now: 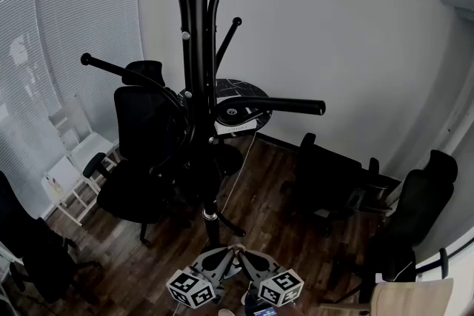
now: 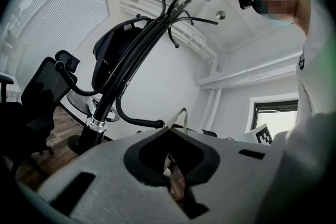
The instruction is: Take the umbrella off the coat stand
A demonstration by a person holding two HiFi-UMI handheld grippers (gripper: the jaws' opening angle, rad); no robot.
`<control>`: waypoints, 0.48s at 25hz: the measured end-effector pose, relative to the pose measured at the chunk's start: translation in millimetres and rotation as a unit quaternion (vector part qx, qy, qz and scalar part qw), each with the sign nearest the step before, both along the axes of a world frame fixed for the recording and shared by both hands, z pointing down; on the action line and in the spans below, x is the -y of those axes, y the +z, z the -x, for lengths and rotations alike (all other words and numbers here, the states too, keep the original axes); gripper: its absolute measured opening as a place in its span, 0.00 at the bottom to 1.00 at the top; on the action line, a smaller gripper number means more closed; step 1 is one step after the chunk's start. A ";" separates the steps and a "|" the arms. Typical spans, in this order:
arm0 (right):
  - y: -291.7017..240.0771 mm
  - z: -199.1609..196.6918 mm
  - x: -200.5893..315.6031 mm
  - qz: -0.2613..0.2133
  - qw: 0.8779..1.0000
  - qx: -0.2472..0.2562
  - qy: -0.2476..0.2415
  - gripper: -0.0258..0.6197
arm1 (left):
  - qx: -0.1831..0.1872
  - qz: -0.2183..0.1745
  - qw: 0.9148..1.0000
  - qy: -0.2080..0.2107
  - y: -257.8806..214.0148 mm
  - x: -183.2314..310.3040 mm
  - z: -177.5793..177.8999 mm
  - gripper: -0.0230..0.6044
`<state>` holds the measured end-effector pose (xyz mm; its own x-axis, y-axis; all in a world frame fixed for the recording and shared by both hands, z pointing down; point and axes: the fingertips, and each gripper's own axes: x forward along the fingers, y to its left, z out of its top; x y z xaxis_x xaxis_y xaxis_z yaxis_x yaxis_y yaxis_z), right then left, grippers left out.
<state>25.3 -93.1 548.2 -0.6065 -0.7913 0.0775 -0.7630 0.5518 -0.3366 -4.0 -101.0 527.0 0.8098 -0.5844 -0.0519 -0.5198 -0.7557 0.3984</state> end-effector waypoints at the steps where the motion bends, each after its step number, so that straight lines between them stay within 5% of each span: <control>1: -0.5 0.7 -2.3 0.000 1.000 -0.002 0.001 0.06 | -0.001 0.001 1.000 0.000 -0.5 -1.6 0.8 0.07; 12: -7.4 4.5 -22.1 -0.008 1.000 -0.018 0.005 0.06 | -0.005 -0.008 1.000 0.006 -6.2 -18.6 5.0 0.07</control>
<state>20.8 -71.0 540.9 -0.5961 -0.7982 0.0865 -0.7796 0.5497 -0.3002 -9.0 -82.3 520.9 0.8161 -0.5737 -0.0693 -0.5066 -0.7680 0.3920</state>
